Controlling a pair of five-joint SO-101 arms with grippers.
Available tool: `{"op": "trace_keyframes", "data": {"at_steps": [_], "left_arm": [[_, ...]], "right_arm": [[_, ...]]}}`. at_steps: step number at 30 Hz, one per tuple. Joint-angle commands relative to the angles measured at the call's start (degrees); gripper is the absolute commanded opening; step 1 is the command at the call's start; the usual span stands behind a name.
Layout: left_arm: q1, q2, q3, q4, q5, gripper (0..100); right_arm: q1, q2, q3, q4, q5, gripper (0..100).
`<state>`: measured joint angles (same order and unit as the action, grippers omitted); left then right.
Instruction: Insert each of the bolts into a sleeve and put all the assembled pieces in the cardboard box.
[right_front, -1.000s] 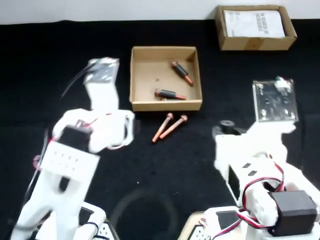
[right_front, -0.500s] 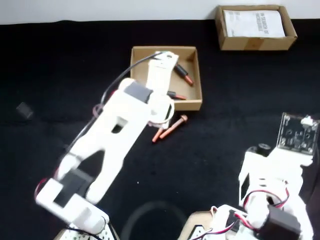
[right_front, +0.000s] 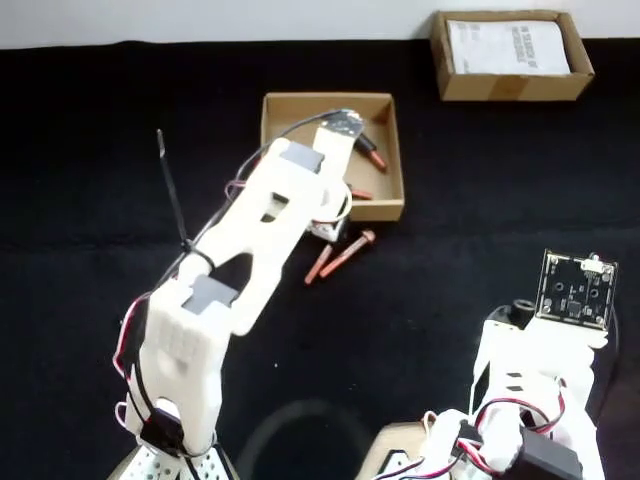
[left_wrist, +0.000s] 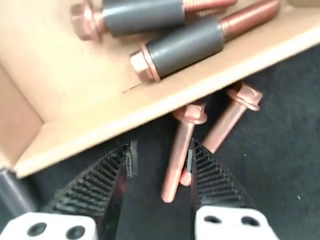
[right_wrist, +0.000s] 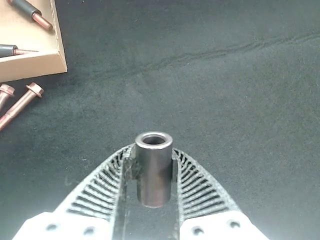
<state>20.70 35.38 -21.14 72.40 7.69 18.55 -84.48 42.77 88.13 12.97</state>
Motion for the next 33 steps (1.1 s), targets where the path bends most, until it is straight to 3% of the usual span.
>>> {"op": "trace_keyframes", "data": {"at_steps": [1, 12, 17, 23, 29, 33], "left_arm": [[0.0, 2.3, -6.2, 0.3, -0.8, 17], [1.9, 11.4, -13.3, 5.0, -1.1, 17], [0.8, 13.6, -13.4, 4.7, -1.2, 0], [1.0, 12.5, -13.5, 5.3, -1.1, 1], [0.8, 4.0, -14.3, 5.4, -0.9, 1], [1.3, -2.4, -14.3, 5.4, -0.9, 1]], "right_arm": [[0.6, 0.0, 1.2, -2.6, 0.5, 0.7], [0.9, 0.0, 3.8, -6.8, 0.5, 0.7], [0.9, 0.0, 3.9, -8.0, 0.5, 0.7], [0.6, 0.0, 7.6, -8.3, -0.1, 0.7], [0.3, -0.6, 17.2, -20.5, -8.5, 0.7], [-4.8, -0.6, 21.5, -30.3, -14.1, 0.7]]}}
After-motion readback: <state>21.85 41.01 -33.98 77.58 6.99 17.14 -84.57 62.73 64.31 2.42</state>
